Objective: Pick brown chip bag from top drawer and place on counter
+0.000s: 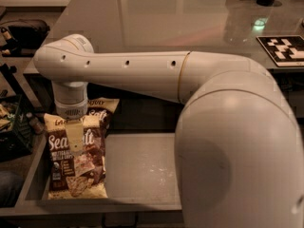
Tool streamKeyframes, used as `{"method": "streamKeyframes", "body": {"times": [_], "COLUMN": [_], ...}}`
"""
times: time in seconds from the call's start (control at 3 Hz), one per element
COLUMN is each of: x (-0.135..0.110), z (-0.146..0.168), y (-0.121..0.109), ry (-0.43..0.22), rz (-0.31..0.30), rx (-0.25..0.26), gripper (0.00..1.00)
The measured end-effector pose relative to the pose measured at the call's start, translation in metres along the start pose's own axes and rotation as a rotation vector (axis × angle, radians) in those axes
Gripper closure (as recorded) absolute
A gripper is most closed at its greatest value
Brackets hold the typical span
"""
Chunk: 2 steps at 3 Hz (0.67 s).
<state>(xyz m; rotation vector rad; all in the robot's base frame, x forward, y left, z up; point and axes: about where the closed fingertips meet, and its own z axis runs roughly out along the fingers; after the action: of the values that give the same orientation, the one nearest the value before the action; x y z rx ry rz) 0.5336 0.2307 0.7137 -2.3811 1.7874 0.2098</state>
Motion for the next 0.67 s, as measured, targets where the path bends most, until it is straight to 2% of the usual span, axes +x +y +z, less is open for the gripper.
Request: {"method": "streamKeyframes", "body": {"times": [0.33, 0.67], "x": [-0.0017, -0.0031], "z": [0.0173, 0.0261], "y": [-0.0007, 0.0042], "ry": [0.005, 0.018], "rz": [-0.001, -0.015], "rx": [-0.037, -0.048], "gripper": [0.0, 0.18]}}
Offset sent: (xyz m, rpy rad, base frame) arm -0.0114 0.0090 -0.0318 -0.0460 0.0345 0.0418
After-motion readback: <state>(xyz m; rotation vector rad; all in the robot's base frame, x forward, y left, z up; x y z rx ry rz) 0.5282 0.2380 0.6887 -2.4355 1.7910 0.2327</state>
